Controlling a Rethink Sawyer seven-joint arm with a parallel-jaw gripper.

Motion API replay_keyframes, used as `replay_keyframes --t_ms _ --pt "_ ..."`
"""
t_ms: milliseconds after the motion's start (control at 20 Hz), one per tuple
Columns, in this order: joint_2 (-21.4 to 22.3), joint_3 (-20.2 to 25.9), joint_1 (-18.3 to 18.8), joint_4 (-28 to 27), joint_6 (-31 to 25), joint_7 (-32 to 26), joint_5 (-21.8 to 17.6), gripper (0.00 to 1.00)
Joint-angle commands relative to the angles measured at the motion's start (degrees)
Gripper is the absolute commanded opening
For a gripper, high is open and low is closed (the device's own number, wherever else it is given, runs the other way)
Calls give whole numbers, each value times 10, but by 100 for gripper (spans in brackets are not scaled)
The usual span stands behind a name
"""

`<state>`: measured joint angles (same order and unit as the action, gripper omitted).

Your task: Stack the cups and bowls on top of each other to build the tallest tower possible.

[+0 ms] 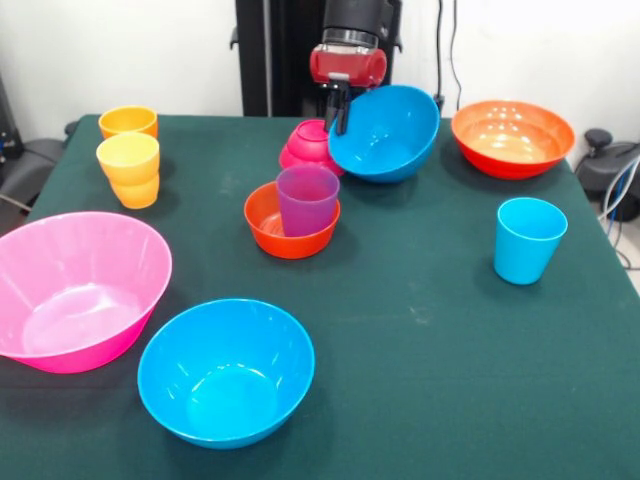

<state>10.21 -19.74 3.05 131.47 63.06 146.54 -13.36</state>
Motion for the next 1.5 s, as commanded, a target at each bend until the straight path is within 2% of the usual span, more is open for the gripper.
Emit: replay_keyframes --t_ms 50,100,150,300,450,650,800,1100,1150,1350,1500 --pt "-88 190 -13 -102 -211 73 20 0" --pt "-87 185 -18 -102 -208 67 24 0" --pt "-86 181 -24 -101 -205 62 28 100" --pt "-80 176 -30 -98 -204 62 42 100" --pt "-66 187 -11 -85 -221 76 31 100" --pt "-52 194 -7 -67 -231 80 27 100" --pt "-65 196 -11 -77 -216 82 29 100" --pt "-121 218 -2 -127 -173 113 22 100" --pt "-126 219 -4 -129 -158 118 25 0" --pt "-142 216 -18 -137 -99 133 42 0" --pt "-155 230 0 -145 -81 155 28 0"
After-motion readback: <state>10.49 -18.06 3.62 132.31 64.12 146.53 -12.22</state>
